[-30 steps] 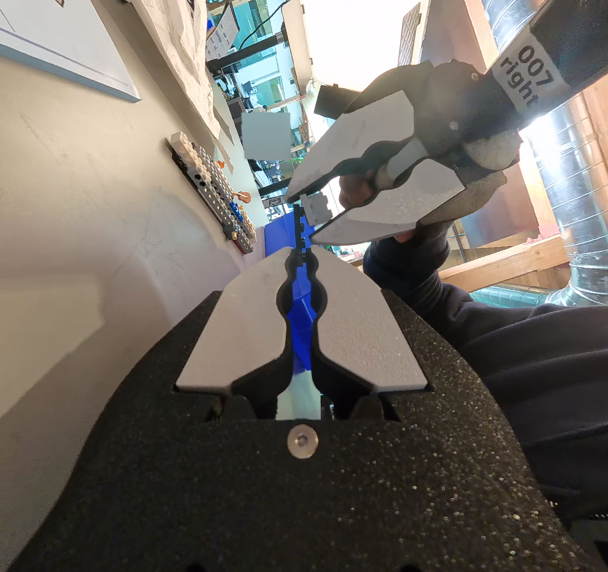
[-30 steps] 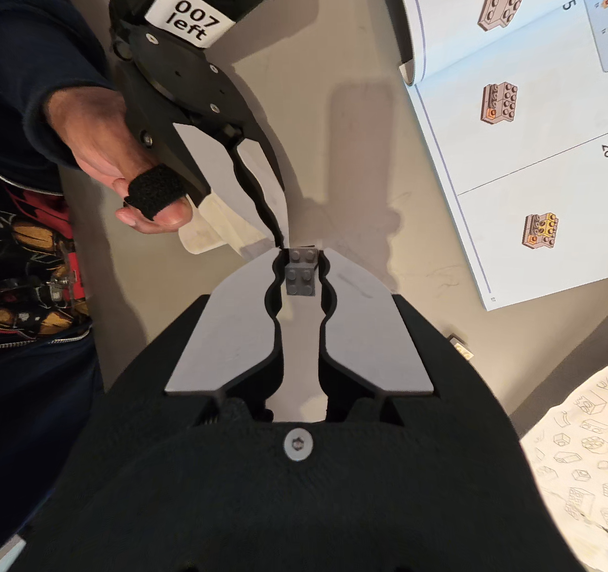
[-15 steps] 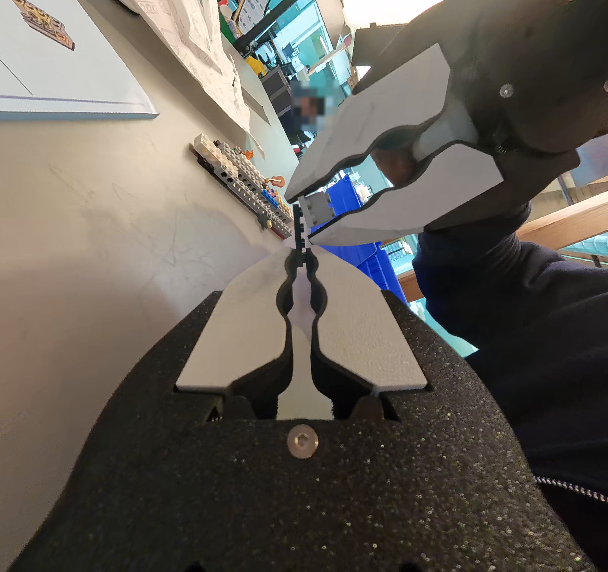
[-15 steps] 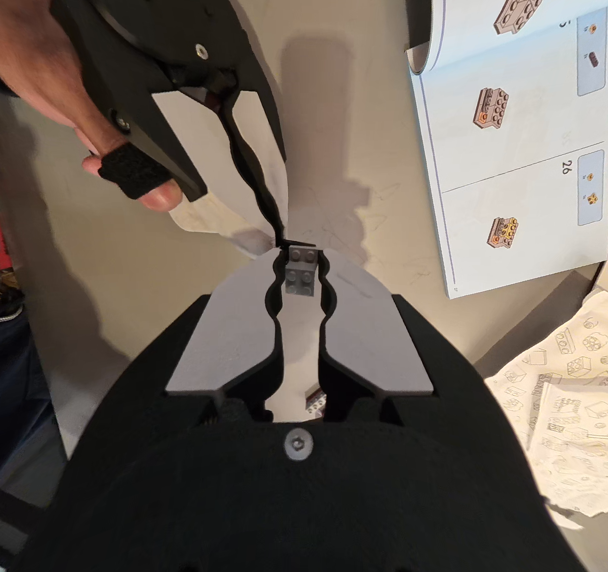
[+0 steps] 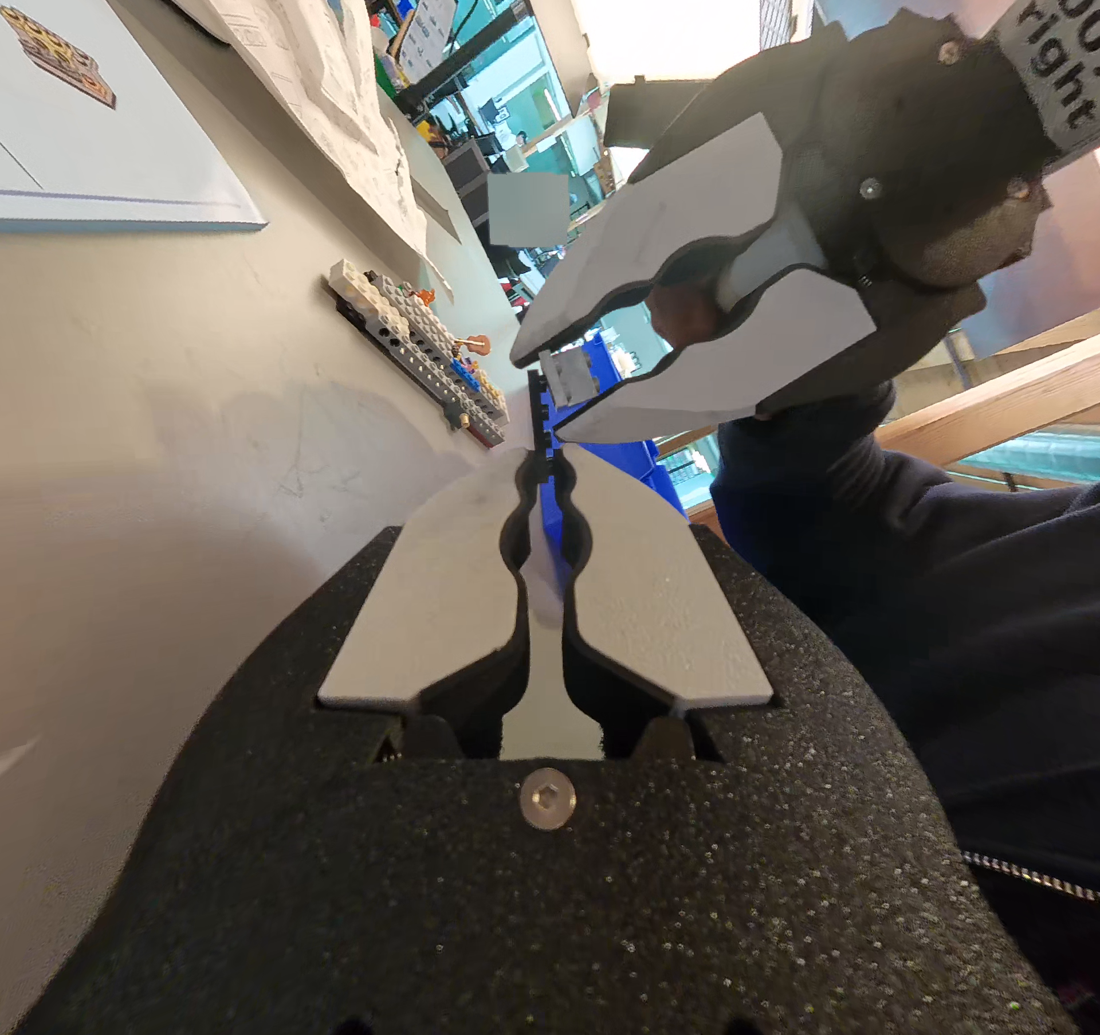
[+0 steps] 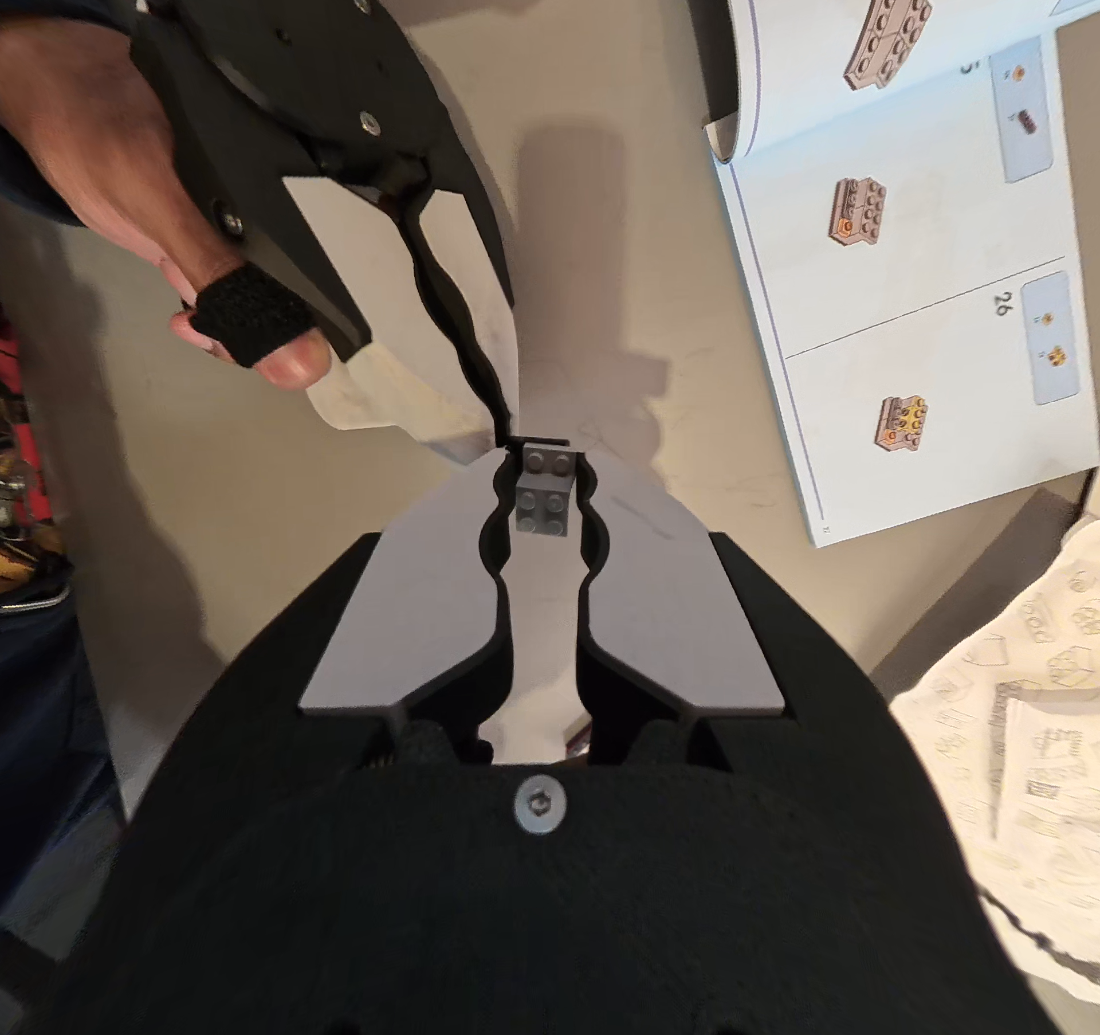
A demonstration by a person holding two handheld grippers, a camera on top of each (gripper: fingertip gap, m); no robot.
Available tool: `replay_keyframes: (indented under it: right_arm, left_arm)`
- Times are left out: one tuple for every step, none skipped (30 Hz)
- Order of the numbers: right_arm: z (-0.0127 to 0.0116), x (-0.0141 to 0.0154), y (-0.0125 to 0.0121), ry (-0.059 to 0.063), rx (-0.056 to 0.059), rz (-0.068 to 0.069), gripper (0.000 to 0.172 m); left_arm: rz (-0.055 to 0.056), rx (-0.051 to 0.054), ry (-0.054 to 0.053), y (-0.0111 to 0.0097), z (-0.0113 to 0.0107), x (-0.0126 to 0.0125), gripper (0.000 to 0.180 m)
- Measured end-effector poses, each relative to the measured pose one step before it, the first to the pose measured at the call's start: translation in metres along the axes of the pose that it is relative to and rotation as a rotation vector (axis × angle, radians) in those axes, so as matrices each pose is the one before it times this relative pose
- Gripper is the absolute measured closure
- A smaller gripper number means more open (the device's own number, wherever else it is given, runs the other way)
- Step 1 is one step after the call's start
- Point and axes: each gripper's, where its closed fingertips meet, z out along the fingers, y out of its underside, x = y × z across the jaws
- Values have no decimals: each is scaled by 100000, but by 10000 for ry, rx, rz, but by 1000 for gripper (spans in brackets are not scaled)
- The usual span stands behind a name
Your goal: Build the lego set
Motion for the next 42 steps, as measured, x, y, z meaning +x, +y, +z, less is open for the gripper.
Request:
replay_keyframes:
  right_arm:
    - [-13, 45, -19, -96, 75, 146, 152]
    - [-23, -6, -48, -118, 90, 143, 152]
    - [-33, -39, -87, -137, 93, 138, 151]
    - [-30, -60, -135, -133, 118, 112, 151]
    - [-21, -72, -128, -130, 121, 98, 151]
    - [25, -15, -70, -103, 69, 106, 151]
    - [61, 23, 13, -93, 33, 130, 151]
    - [95, 29, 39, -99, 20, 145, 151]
    - [73, 20, 26, -79, 31, 88, 151]
    - [23, 0, 1, -69, 50, 43, 151]
    - [-37, -32, -45, -99, 71, 50, 151]
    - [-93, -61, -85, -157, 103, 81, 151]
    - [-121, -82, -97, -188, 109, 81, 151]
    - [-119, -83, -86, -186, 114, 28, 151]
    - [-91, -88, -99, -203, 147, -55, 150]
    - [-94, -125, -109, -240, 208, -98, 150]
    - [-110, -135, -107, -281, 209, 19, 150]
    - [-104, -120, -91, -263, 153, 130, 149]
    - [-77, -97, -85, -174, 136, 97, 148]
    - [2, -75, -30, -108, 98, 41, 146]
    - [50, -84, 42, -83, 35, 32, 147]
    - [72, -88, 44, -73, 11, 33, 147]
    - [41, -73, 46, -55, 6, 22, 147]
    - [14, 45, 57, 18, -10, 13, 147]
    - [-11, 97, 42, 60, -1, 4, 146]
    - [-32, 55, 14, 20, 31, 15, 146]
    - [-41, 30, -26, -1, 50, 30, 146]
    - [-19, 76, -41, 22, 63, 34, 145]
    - [0, 61, -28, 14, 44, 40, 144]
    - [31, 30, 43, -7, 3, 28, 144]
    - [30, 38, 44, 9, -3, 18, 144]
    - [10, 34, 17, 0, 13, 30, 144]
    - [9, 0, -24, -23, 24, 33, 144]
    - [15, -22, -19, -20, 13, 18, 144]
    - [13, -42, 2, -17, -4, -6, 144]
    - [16, -49, -16, -4, -7, -17, 143]
    - [23, -48, -26, 0, -14, -11, 143]
    - [7, -107, -33, -34, -9, -8, 143]
    - [1, -122, -45, -45, 4, -6, 143]
    - [-25, -69, -50, -7, 9, -6, 143]
    - [-24, 2, -35, 27, 0, -2, 143]
    - [-25, 32, 19, 25, -17, 6, 143]
  left_arm:
    - [-158, 20, 149, -23, 18, 92, 176]
    - [-133, 23, 123, -25, 10, 77, 176]
    - [-80, -4, 98, 15, 31, 64, 176]
    - [-77, 14, 99, 3, 20, 82, 176]
    - [-74, 20, 136, 8, 14, 146, 176]
    - [-120, -13, 111, 41, 39, 93, 176]
    - [-154, 28, 71, -6, -1, -14, 176]
    - [-186, 3, 76, 5, -8, -49, 176]
    - [-175, -5, 71, 23, -11, -70, 176]
    - [-118, 14, 55, 1, -7, -41, 176]
    - [-50, 8, 45, -9, -16, 11, 176]
    - [8, 19, 48, -44, -13, 63, 176]
    - [48, 18, 71, -59, -4, 144, 176]
    - [35, 28, 59, -72, 3, 138, 176]
    - [16, 17, 100, -40, -11, 158, 176]
    - [-39, 14, 139, -24, -13, 199, 176]
    - [-46, 46, 184, -35, -5, 244, 176]
    - [-39, 53, 152, -30, 13, 201, 176]
    - [14, 40, 38, -35, 6, 50, 176]
    - [31, 2, 14, -14, 8, 24, 176]
    - [20, -33, -27, 35, 29, -42, 176]
    - [36, -31, -41, 46, 19, -86, 176]
    - [-18, -4, -26, 38, 10, -98, 176]
    - [-51, 0, 6, 16, -5, -70, 176]
    - [-46, 11, 2, -25, -15, -74, 176]
    - [-19, 27, -3, -79, -27, -42, 176]
    - [3, 22, 7, -71, -29, 10, 176]
    - [-3, 10, 14, -45, -3, 21, 176]
    - [-24, 3, -1, -14, 1, 1, 176]
    - [-3, -7, -28, -16, -19, -51, 176]
    - [-2, -16, -51, -10, -18, -85, 176]
    - [-4, 4, -34, -25, -29, -75, 176]
    - [-28, 18, 13, -28, -16, -14, 176]
    - [-41, 10, 35, 4, -2, 29, 176]
    - [-17, -27, 23, 59, 33, 29, 176]
    - [11, -44, 0, 85, 40, 10, 176]
    - [19, -19, -9, 48, 16, 0, 176]
    - [11, 1, 2, 16, 8, 11, 176]
    - [15, 2, -27, -8, -10, -34, 176]
    - [17, -1, -35, -15, -28, -59, 176]
    - [0, 13, -17, -19, -24, -5, 176]
    - [-13, 4, 24, 1, -5, 44, 176]
